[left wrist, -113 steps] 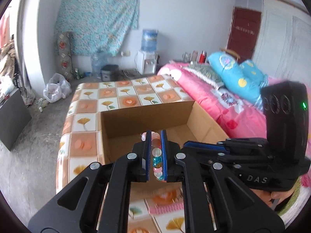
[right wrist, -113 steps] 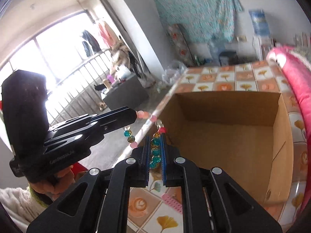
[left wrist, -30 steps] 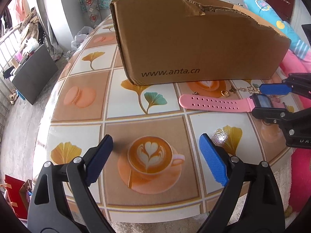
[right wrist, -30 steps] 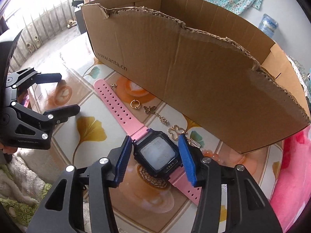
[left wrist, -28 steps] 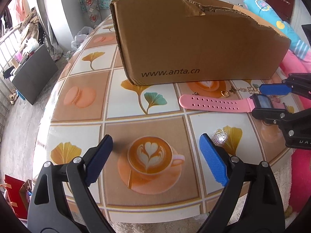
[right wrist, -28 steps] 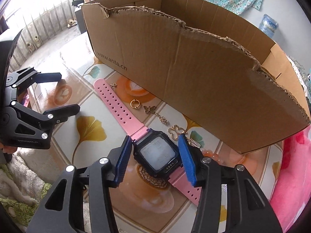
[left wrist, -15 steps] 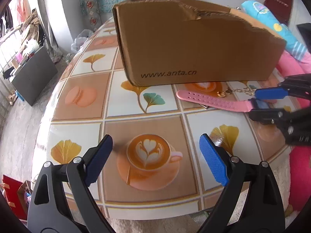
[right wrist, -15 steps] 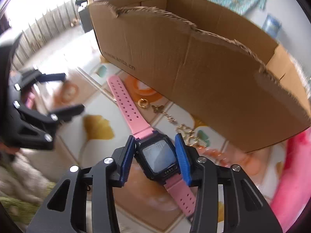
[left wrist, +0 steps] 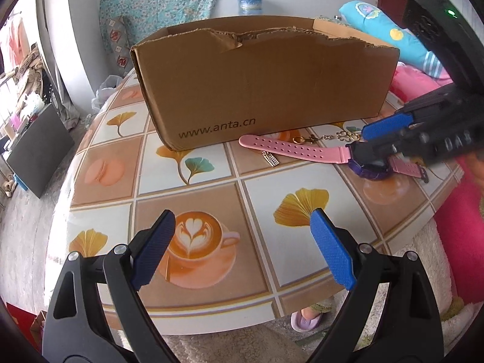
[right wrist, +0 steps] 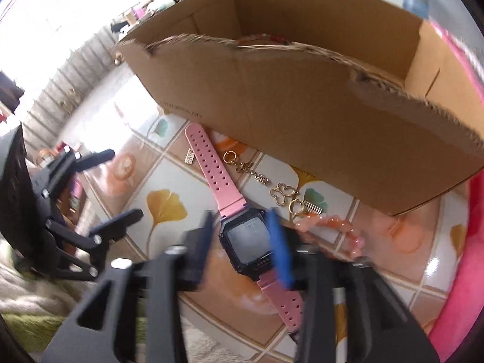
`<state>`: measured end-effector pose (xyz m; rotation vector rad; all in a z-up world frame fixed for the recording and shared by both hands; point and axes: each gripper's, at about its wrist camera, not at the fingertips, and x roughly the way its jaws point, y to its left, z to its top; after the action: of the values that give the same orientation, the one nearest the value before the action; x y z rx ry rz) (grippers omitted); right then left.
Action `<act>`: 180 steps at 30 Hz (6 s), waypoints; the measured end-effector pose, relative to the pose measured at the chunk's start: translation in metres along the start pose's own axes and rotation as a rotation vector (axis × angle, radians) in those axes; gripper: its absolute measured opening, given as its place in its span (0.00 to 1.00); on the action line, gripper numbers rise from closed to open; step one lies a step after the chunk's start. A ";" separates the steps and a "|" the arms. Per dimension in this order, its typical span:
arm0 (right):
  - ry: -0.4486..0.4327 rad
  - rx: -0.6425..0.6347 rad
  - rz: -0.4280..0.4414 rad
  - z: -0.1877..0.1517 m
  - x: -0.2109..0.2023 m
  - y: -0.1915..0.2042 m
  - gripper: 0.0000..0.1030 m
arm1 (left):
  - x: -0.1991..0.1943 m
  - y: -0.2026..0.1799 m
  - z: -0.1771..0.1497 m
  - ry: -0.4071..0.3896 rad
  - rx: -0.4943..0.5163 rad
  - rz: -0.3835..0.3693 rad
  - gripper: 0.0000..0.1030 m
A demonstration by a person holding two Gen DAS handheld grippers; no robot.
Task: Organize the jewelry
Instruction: 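Grasp the watch face with the right gripper and lift it, then grasp the pink strap with the left gripper while the right gripper holds the watch face, then carry the watch into the box with both grippers and open the left gripper, then release the watch face from the right gripper inside the box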
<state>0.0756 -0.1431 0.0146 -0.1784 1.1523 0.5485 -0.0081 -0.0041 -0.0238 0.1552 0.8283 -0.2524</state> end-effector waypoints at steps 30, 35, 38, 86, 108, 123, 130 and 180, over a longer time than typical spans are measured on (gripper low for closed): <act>0.132 0.198 0.465 -0.012 0.015 -0.063 0.43 | 0.003 -0.068 0.005 -0.190 0.409 0.051 0.65; 0.142 0.186 0.502 -0.013 0.014 -0.066 0.43 | 0.014 -0.076 0.012 -0.193 0.481 0.061 0.53; 0.138 0.169 0.521 -0.011 0.015 -0.065 0.43 | 0.021 -0.079 0.015 -0.173 0.504 0.052 0.38; -0.253 0.152 -0.052 -0.077 -0.091 -0.063 0.04 | 0.018 -0.002 0.099 0.111 0.065 -0.454 0.03; -0.010 0.137 0.037 0.119 -0.056 -0.112 0.04 | 0.075 0.046 0.239 0.253 -0.076 -0.425 0.02; 0.188 0.061 -0.220 0.186 0.033 -0.161 0.11 | 0.213 0.041 0.246 0.631 -0.206 -0.453 0.02; 0.109 0.103 -0.219 0.201 0.021 -0.173 0.20 | 0.222 0.048 0.241 0.651 -0.245 -0.477 0.04; -0.195 0.184 -0.026 0.129 -0.088 -0.099 0.53 | -0.049 0.112 0.160 -0.053 -0.111 -0.269 0.77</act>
<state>0.2048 -0.2037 0.1327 0.0185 1.0023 0.4238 0.1048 0.0734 0.1238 -0.0675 0.8079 -0.4607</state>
